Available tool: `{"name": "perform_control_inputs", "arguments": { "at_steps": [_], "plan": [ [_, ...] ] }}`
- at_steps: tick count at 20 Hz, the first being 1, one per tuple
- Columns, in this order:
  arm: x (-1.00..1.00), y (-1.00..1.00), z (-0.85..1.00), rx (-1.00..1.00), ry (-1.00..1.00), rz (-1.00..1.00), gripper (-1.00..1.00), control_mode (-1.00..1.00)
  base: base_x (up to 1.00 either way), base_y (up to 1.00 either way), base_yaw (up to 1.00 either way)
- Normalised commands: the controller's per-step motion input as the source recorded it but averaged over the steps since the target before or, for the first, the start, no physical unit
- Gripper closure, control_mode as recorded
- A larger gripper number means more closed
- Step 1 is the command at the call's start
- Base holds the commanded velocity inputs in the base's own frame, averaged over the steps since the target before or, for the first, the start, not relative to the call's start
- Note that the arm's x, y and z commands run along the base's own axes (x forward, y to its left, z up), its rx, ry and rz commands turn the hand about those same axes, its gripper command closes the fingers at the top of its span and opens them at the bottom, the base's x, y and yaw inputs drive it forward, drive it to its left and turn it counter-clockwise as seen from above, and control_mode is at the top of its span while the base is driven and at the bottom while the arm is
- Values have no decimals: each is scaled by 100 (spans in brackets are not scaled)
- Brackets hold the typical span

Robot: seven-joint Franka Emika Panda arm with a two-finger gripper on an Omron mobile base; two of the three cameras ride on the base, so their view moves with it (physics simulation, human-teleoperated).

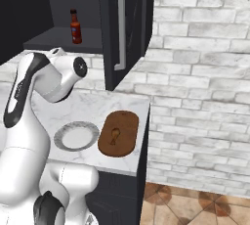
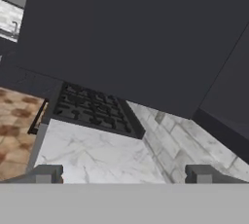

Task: Pick the chicken drumstick from the plate and place it on the cutting board. Then pick the condiment bottle from the cabinet and place it next to the cutting board.

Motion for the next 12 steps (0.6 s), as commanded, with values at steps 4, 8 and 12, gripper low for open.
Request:
{"name": "perform_control_inputs", "arguments": {
  "at_steps": [4, 8, 12],
  "plan": [
    [2, -8, 21, 0, 0, -1, -100, -100, 0, 0, 0],
    [0, -2, 22, 0, 0, -1, -100, -100, 0, 0, 0],
    [2, 0, 20, 0, 0, -1, -100, -100, 0, 0, 0]
  ]
}}
